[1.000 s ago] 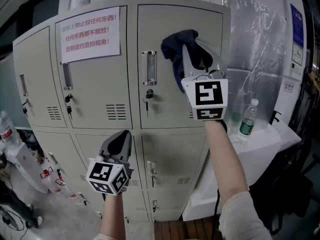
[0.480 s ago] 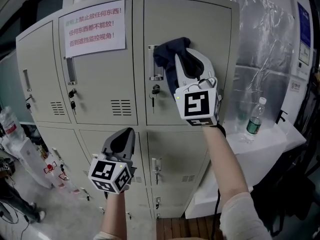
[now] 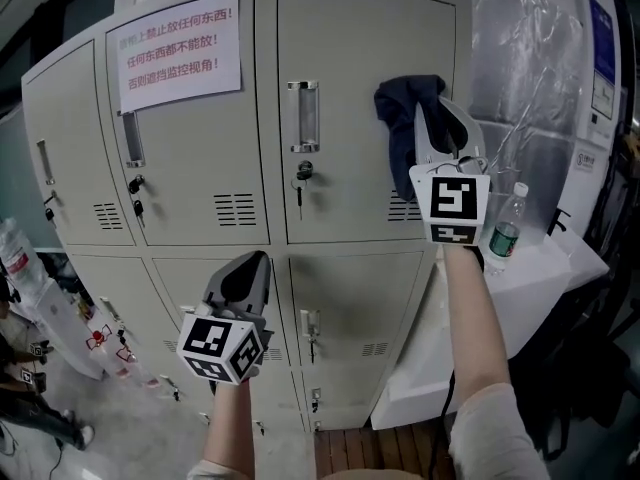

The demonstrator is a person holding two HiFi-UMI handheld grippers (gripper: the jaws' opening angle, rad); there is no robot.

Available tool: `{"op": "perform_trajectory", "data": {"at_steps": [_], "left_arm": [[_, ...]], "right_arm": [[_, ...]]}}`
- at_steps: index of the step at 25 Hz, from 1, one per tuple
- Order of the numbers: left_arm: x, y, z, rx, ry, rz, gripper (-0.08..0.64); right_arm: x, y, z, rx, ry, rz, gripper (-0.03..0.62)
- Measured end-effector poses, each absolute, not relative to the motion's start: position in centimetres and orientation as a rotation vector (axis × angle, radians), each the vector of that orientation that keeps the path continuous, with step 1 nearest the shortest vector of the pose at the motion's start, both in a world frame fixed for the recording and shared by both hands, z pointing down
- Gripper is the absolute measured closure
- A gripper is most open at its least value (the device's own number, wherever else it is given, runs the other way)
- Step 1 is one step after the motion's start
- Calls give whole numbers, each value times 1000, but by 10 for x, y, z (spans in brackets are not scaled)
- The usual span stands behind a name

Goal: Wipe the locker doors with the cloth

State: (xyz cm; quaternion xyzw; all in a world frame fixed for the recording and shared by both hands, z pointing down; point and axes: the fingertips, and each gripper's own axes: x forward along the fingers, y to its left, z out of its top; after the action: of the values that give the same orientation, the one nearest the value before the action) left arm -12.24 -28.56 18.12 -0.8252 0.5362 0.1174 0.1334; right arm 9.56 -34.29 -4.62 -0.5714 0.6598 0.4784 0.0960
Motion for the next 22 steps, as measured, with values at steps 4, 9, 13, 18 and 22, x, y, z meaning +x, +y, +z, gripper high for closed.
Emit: {"op": "perform_trajectory", "data": {"at_steps": [4, 9, 13, 18, 22], "left_arm": [[-119, -286, 183, -2406, 1545, 345, 561], [-114, -285, 184, -2413, 1542, 344, 561], [-115, -283, 186, -2413, 1549, 336, 561], [-123, -281, 192, -2407, 1578, 325, 561], [-123, -278, 196, -2404, 1585, 316, 561]], "right_arm": [[127, -347, -45, -1764, 1924, 1378, 541], [148, -349, -43, -1822, 1902, 1363, 541], [153, -341, -41, -1824, 1861, 1317, 538], [122, -324, -15, -1683, 1915, 1273, 540], [82, -320, 17, -1563, 2018, 1169, 540]]}}
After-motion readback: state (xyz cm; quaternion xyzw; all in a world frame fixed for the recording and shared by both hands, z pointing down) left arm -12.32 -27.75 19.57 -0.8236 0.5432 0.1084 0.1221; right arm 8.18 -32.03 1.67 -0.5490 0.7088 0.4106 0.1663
